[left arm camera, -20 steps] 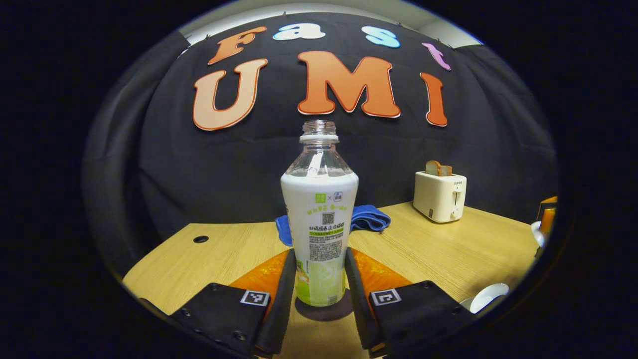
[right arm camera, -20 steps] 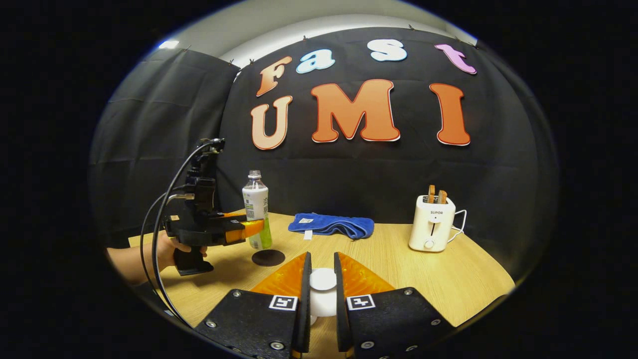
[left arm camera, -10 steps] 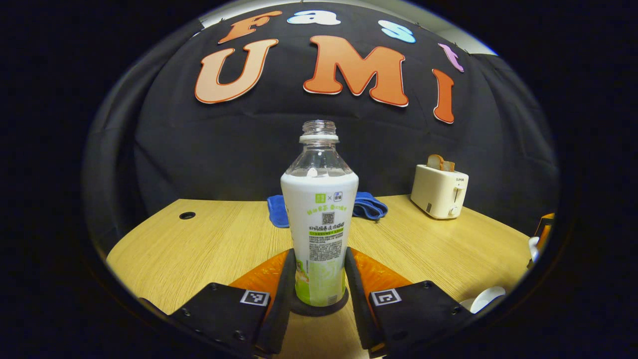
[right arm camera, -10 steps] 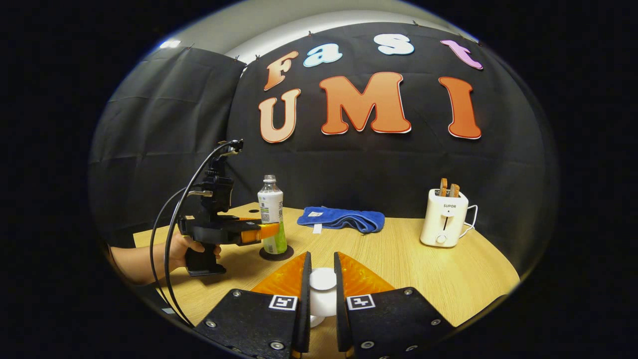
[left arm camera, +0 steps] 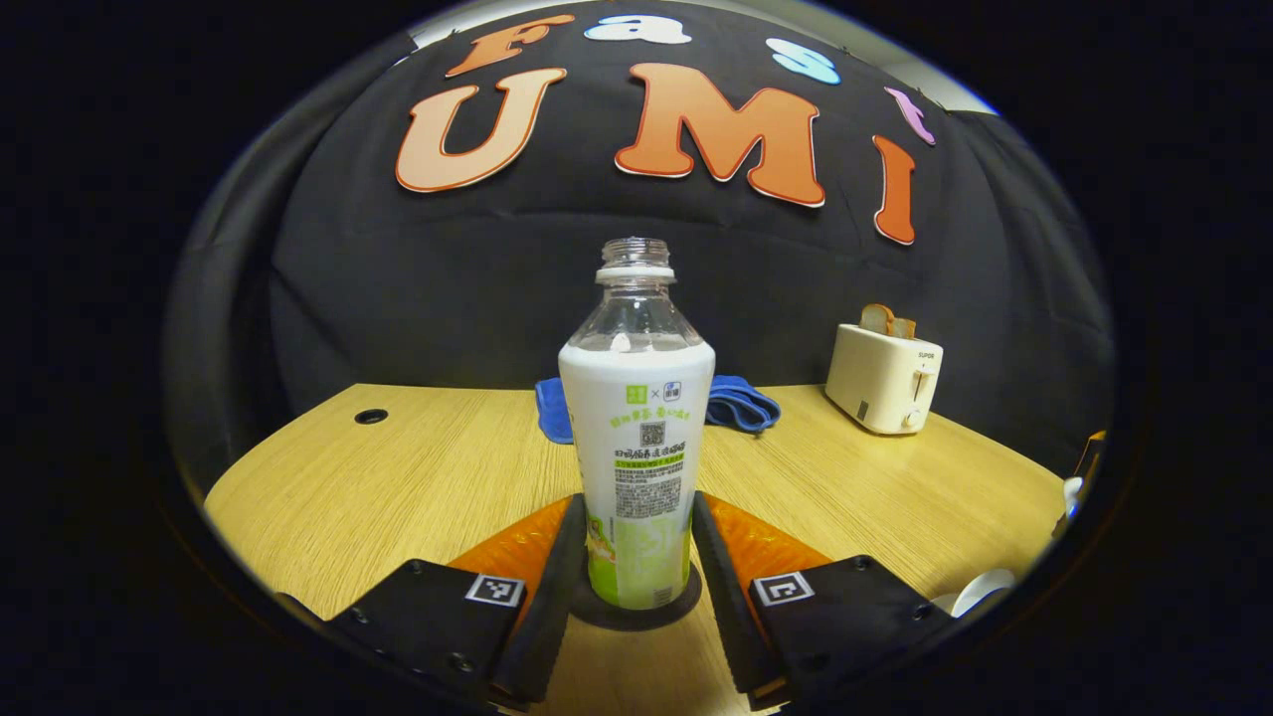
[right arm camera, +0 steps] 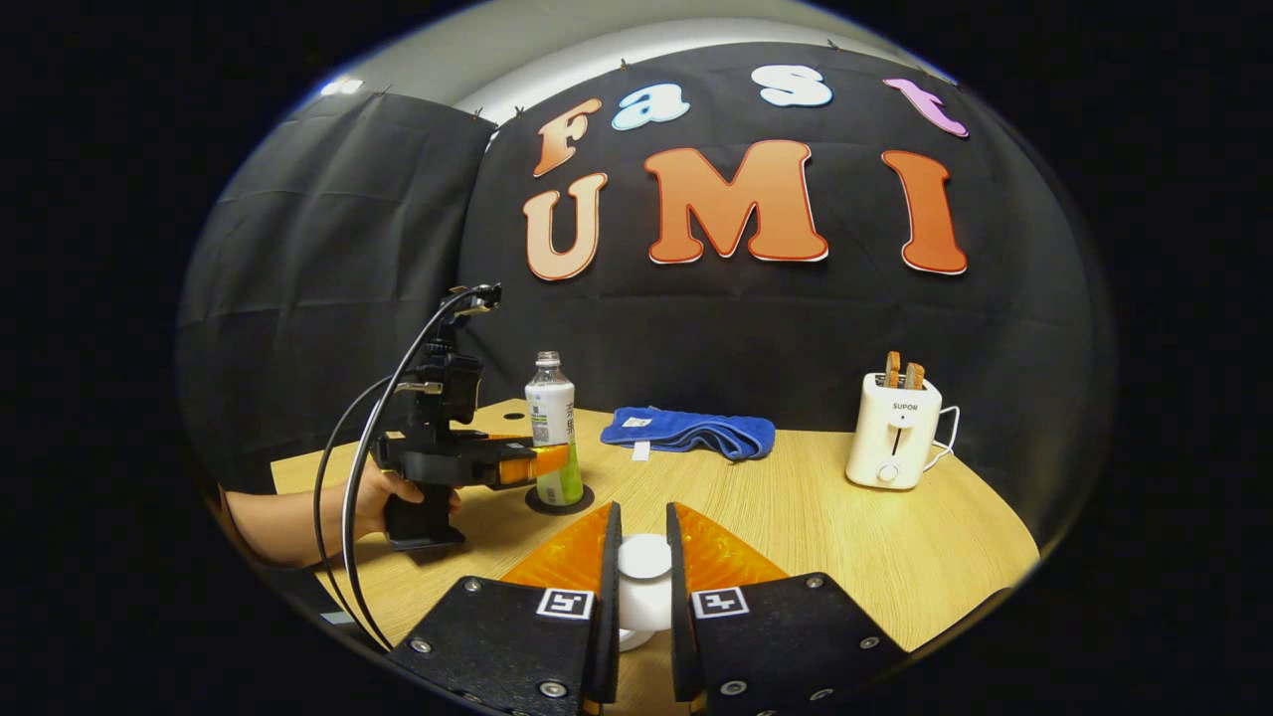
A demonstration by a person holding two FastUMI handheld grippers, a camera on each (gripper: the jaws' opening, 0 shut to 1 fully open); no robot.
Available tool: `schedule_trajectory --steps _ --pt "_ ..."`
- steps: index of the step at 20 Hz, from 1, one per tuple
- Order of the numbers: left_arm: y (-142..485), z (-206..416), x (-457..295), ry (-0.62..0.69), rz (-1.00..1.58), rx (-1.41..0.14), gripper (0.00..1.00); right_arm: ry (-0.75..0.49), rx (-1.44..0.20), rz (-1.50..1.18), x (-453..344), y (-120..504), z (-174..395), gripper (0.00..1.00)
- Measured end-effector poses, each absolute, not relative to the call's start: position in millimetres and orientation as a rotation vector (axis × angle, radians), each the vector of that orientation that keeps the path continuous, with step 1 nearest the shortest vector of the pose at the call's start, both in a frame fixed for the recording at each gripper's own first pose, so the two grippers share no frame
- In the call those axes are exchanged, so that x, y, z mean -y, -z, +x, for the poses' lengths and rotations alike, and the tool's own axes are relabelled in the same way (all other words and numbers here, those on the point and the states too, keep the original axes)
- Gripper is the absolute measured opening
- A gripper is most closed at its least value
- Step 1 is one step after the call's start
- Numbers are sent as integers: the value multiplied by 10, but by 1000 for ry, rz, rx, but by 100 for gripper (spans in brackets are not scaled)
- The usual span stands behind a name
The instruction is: Open the teacup lid with one hand, grasp the water bottle and pour water into the teacup with the other hand; after pouring, place the water bottle on the coaster and then close the teacup lid.
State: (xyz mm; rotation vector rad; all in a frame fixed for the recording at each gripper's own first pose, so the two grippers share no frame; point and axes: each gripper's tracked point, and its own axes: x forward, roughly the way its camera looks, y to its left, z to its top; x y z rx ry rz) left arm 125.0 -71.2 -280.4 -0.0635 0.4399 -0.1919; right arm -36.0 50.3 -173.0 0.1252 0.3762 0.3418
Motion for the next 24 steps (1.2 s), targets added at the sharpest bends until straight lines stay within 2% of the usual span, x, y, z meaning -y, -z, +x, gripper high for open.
schedule_trajectory --steps 2,3,5,7,8,9,17,18,19,24 --pt "2773 1218 679 186 -58 -441 69 -346 -378 128 -526 1733 -371 22" --pt "2746 1223 656 177 -56 -436 77 -347 -379 129 -545 1736 -367 22" --pt "2709 1171 608 165 -59 -428 85 -354 -378 127 -584 1730 -386 22" --pt "2662 1095 580 160 -71 -426 86 -360 -379 128 -606 1739 -398 22" --pt "2630 1056 562 154 -75 -425 91 -360 -378 132 -617 1748 -397 22" --pt "2593 1004 537 148 -80 -416 88 -361 -381 137 -634 1769 -411 22" --pt "2118 654 353 106 -69 -319 89 -363 -431 149 -786 2052 -433 22" --pt "2064 627 327 99 -59 -302 90 -364 -442 148 -807 2089 -435 26" --pt "2005 592 298 94 -50 -287 90 -365 -448 145 -836 2122 -427 22" --pt "1846 464 195 64 -13 -249 90 -374 -481 126 -950 2275 -410 22"
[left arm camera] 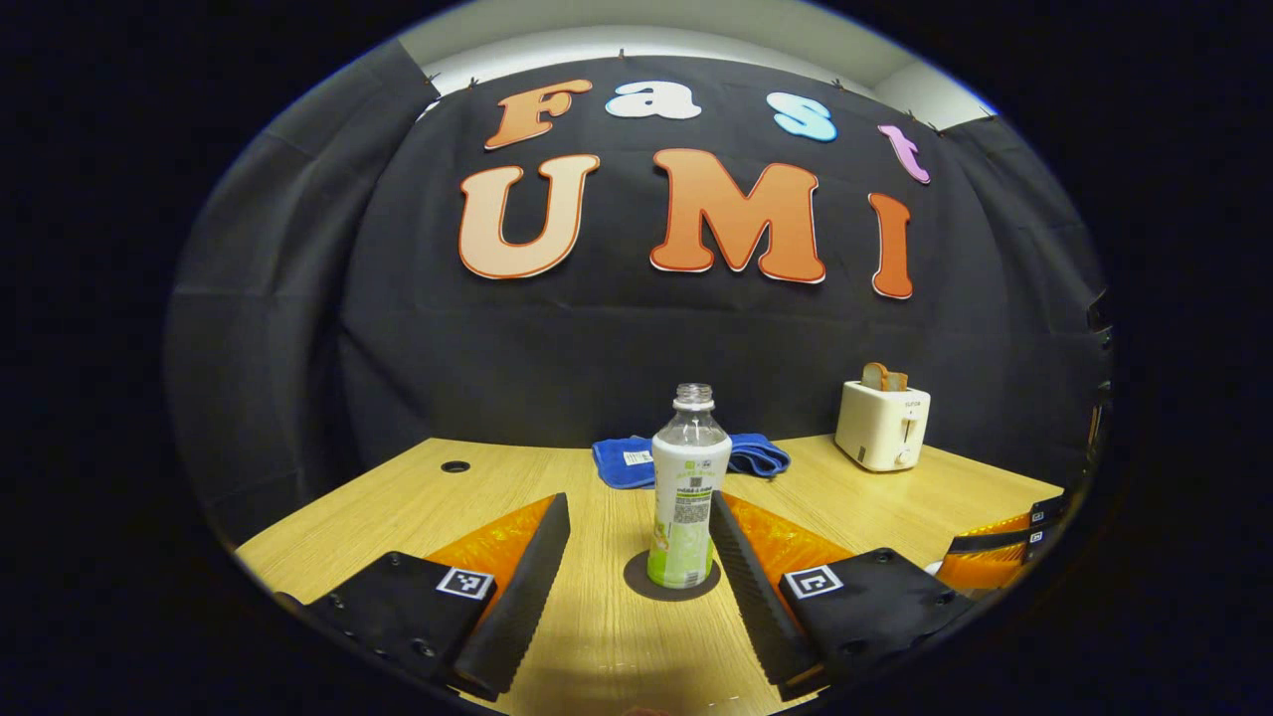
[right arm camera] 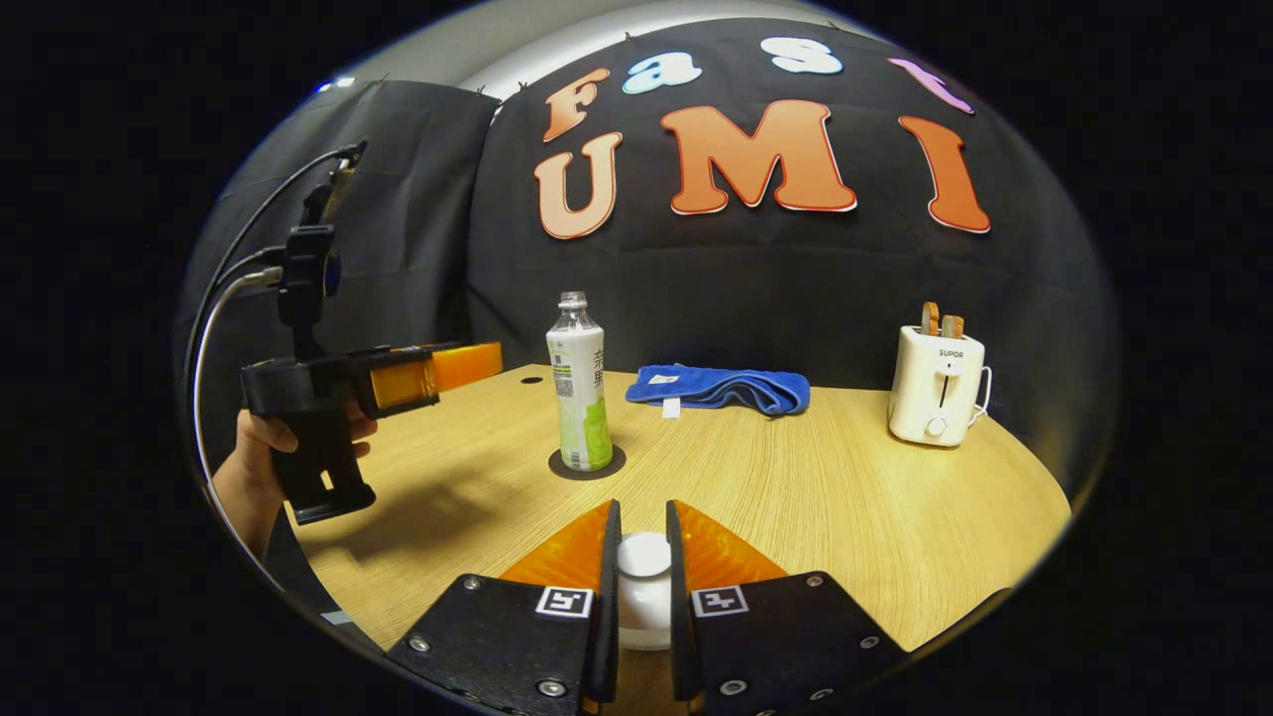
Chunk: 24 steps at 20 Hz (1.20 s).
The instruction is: Open the teacup lid with one hand, grasp the water bottle and pour water into the teacup with the other hand; after pouring, place the water bottle on the coaster and then close the teacup lid.
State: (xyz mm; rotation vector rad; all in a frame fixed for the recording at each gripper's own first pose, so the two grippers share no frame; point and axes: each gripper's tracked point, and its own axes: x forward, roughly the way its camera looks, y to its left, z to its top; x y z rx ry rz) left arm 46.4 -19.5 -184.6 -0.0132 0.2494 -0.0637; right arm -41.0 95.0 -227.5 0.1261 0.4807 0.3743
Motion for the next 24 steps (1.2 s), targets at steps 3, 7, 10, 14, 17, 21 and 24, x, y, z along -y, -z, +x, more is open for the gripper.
schedule_trajectory --steps 3,7,10,14,17,21,24 --pt "1794 403 198 64 -7 -242 90 -363 -500 106 -958 2355 -421 22" --pt "1749 383 185 59 -9 -226 90 -335 -532 106 -902 2444 -419 22" --pt "1786 371 202 64 -23 -235 89 -327 -530 115 -895 2441 -403 23" --pt "1791 347 199 71 -42 -241 90 -331 -531 115 -922 2439 -426 28" --pt "1776 328 199 70 -42 -236 90 -338 -530 92 -942 2436 -435 25" --pt "1684 284 176 64 -33 -218 90 -336 -535 116 -943 2421 -444 30" --pt "1588 270 169 61 -28 -198 90 -323 -495 126 -895 2291 -402 45"
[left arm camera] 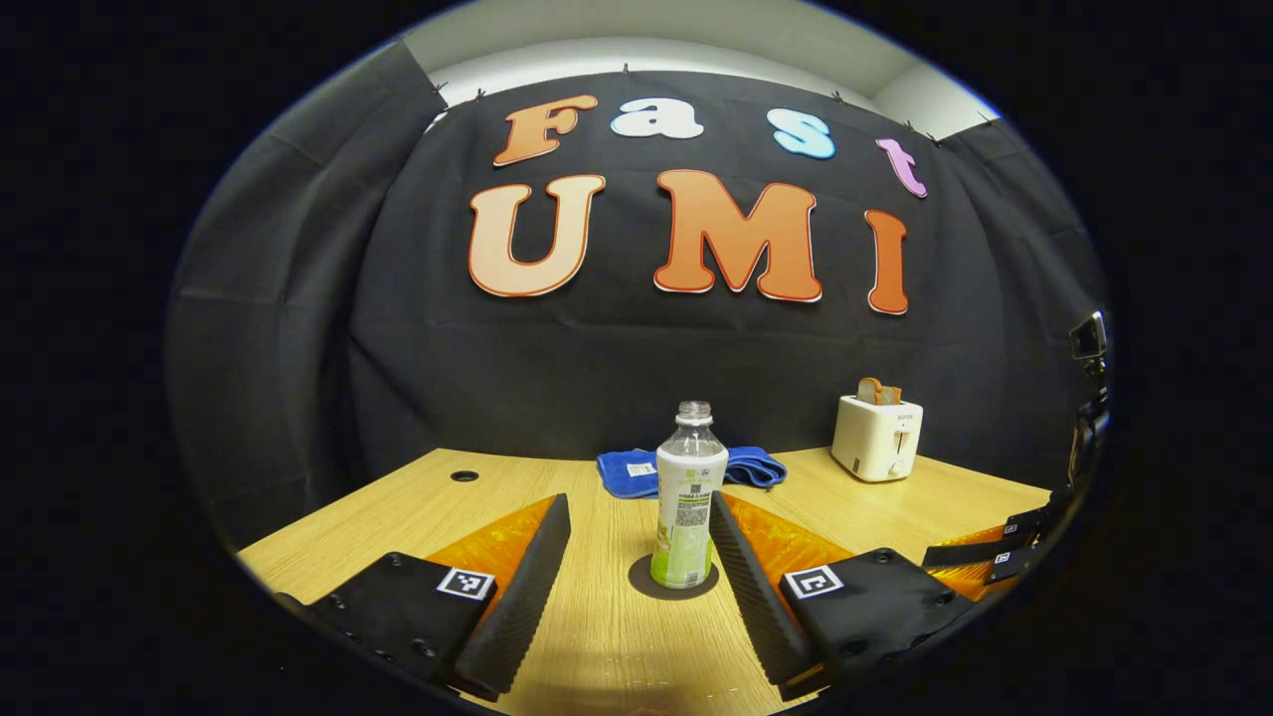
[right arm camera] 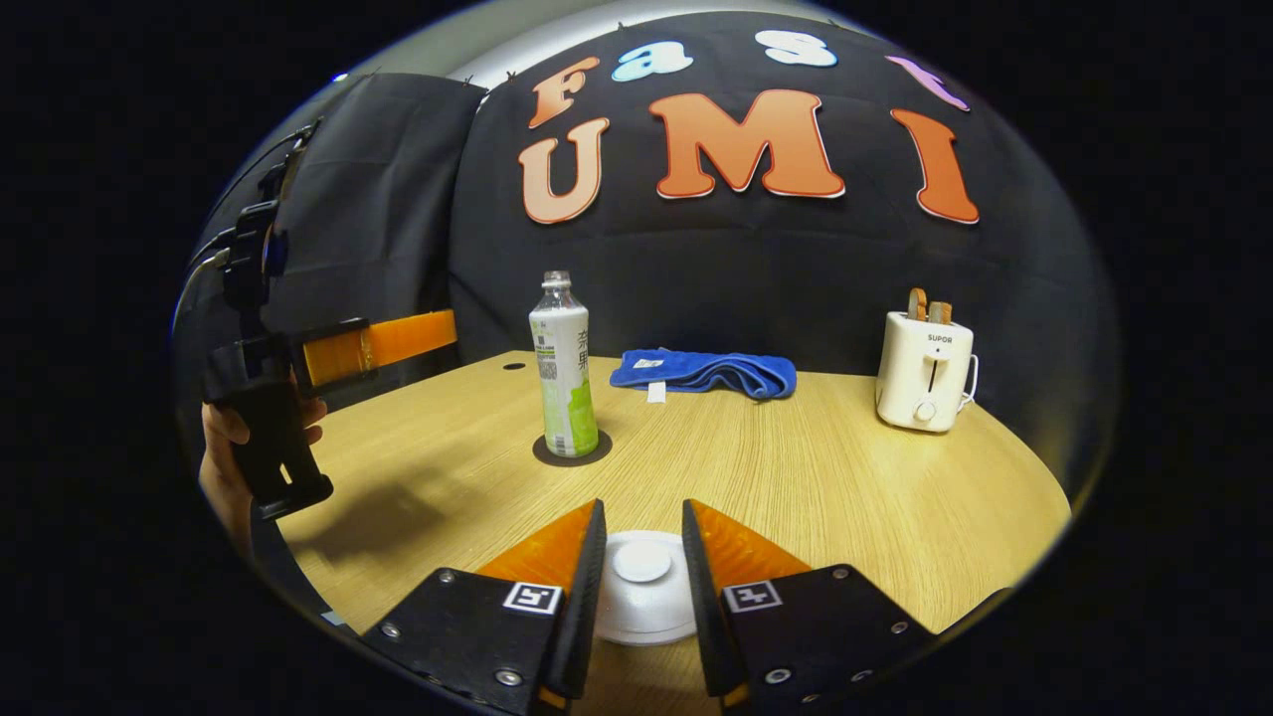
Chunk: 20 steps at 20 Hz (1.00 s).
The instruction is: Open the teacup lid with one hand, grasp the water bottle and pour water into the teacup with the other hand; after pouring, place the water bottle on the coaster and then close the teacup lid.
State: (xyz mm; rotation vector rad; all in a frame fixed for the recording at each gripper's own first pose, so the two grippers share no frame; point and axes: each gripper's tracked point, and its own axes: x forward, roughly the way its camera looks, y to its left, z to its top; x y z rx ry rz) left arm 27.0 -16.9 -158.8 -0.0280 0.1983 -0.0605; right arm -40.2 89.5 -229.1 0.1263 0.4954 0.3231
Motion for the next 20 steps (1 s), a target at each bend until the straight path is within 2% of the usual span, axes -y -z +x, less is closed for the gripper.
schedule_trajectory --steps 4,8,12,18,20 --pt "1402 202 242 98 -105 -180 90 -286 -419 121 -784 1978 -307 61" --pt "1214 171 169 82 -100 -161 91 -236 -330 87 -648 1622 -220 65" --pt "1010 60 55 62 -64 -116 91 -191 -214 89 -553 1194 -142 75" --pt "765 -30 -203 27 -33 -61 89 -152 -108 51 -484 844 -115 76" --pt "694 -52 -326 -1 -28 -51 92 -164 -85 45 -503 812 -105 81"
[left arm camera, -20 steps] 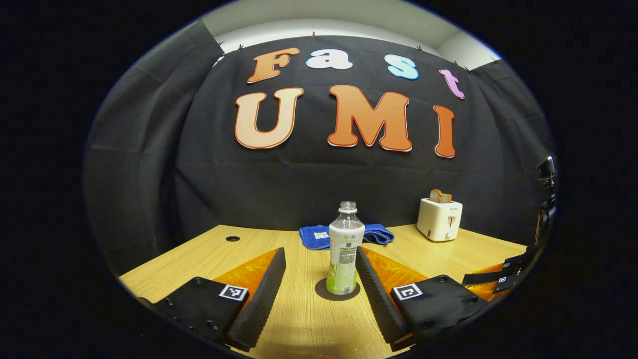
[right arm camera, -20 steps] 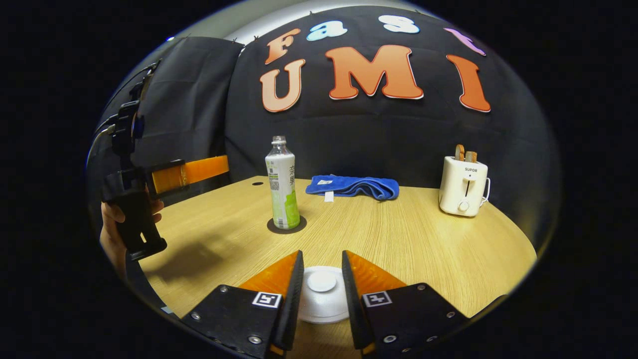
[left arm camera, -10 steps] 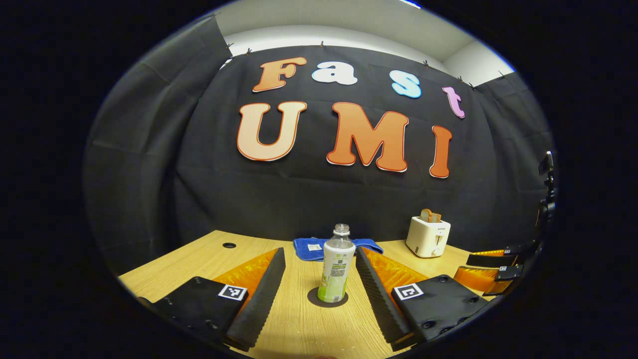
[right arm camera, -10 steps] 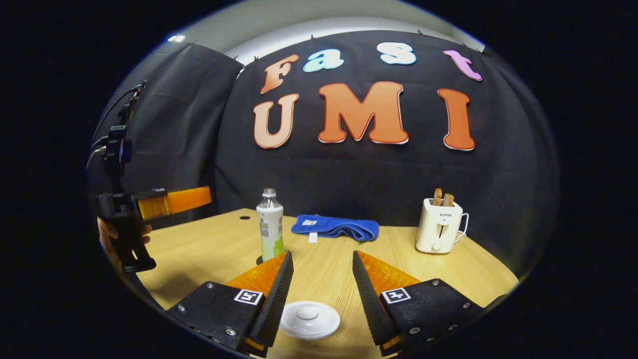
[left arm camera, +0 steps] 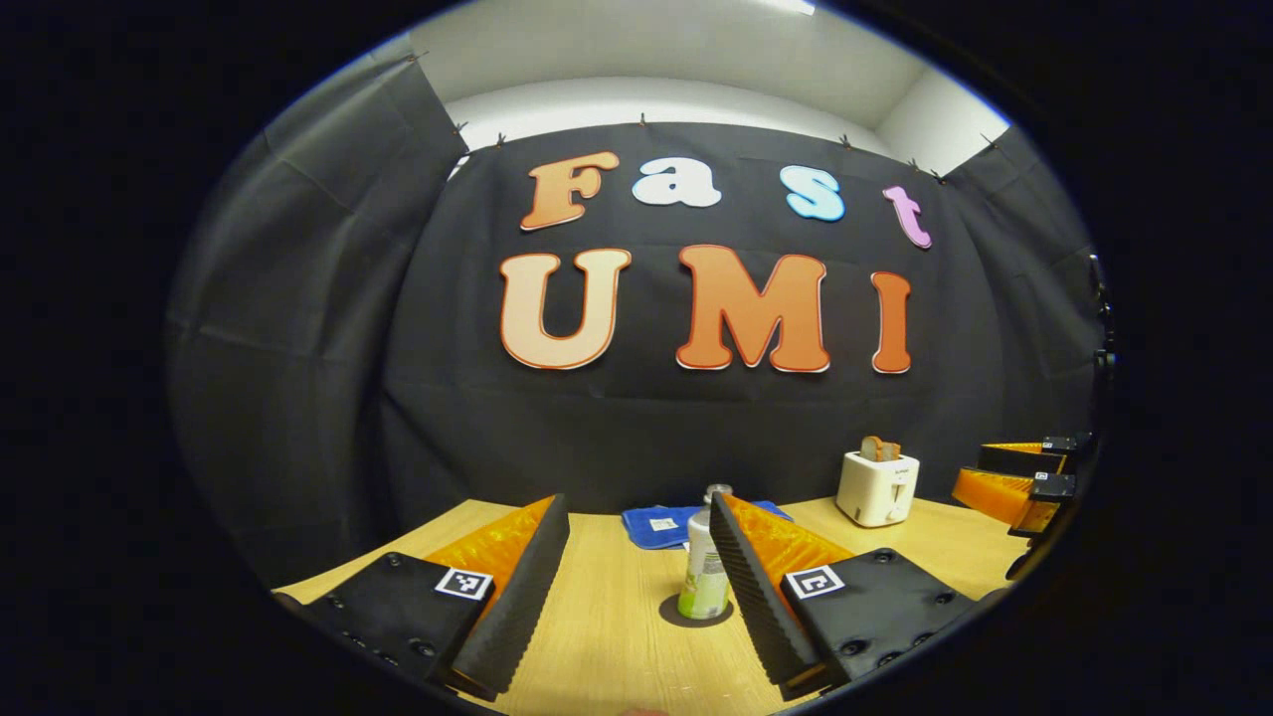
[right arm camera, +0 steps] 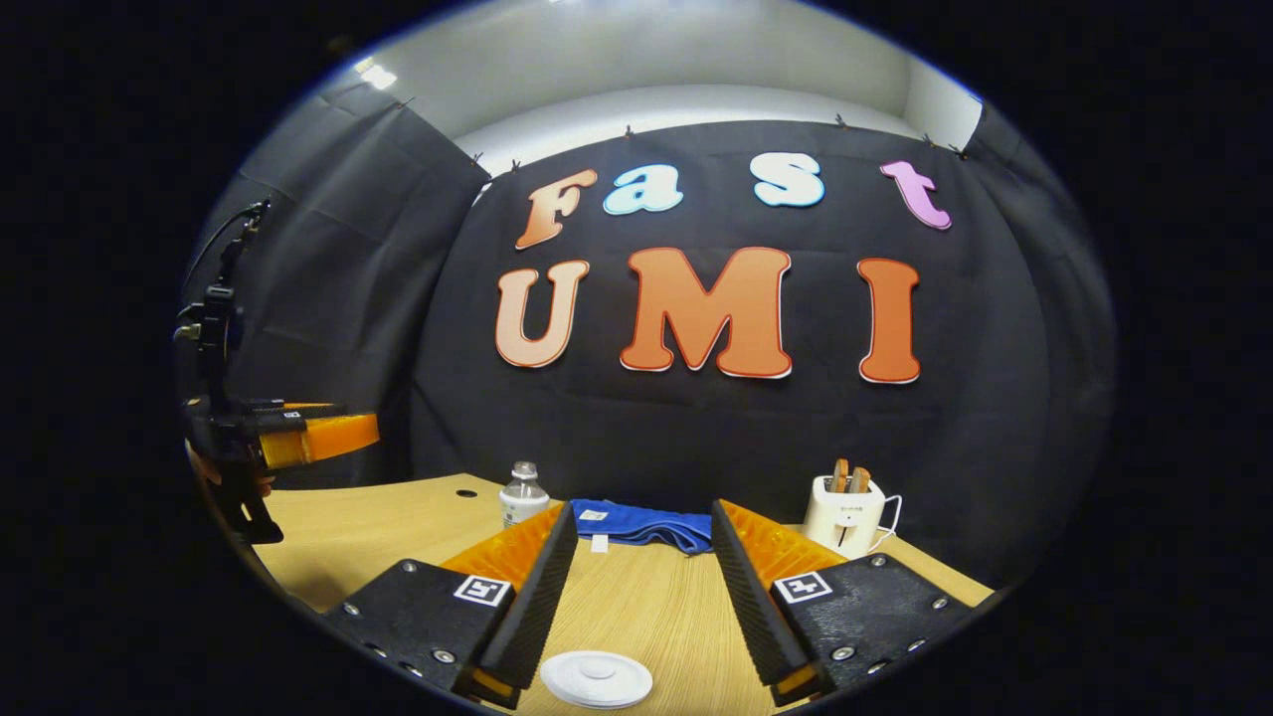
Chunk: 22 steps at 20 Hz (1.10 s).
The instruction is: Open the teacup lid with one hand, grasp the water bottle and pour water into the teacup with the other hand; after pouring, place the water bottle on the coaster and then close the teacup lid.
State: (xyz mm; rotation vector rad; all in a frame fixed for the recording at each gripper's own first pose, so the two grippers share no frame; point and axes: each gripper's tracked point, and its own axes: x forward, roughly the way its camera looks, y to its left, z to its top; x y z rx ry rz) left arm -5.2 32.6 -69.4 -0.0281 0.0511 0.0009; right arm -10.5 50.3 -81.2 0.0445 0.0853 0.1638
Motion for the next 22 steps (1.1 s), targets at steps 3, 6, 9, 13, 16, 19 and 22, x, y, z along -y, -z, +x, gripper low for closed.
schedule_trajectory --steps 3,6,9,13,16,19,22 --pt "581 -95 -440 -32 -16 -22 89 -148 -89 49 -464 818 -100 87" --pt "609 -94 -321 -1 -61 -32 89 -140 -81 63 -463 778 -79 92" --pt "602 -68 -300 -2 -66 -34 92 -127 -63 61 -435 723 -74 93" --pt "591 -81 -296 -4 -61 -27 92 -128 -38 72 -394 664 -73 93" --pt "636 -61 -287 -5 -65 -35 92 -125 -23 86 -372 622 -66 93" --pt "693 -56 -323 -24 -58 -50 90 -118 -25 84 -361 631 -73 93" --pt "732 -52 -347 -46 -32 -58 90 -116 -33 87 -361 676 -53 93"
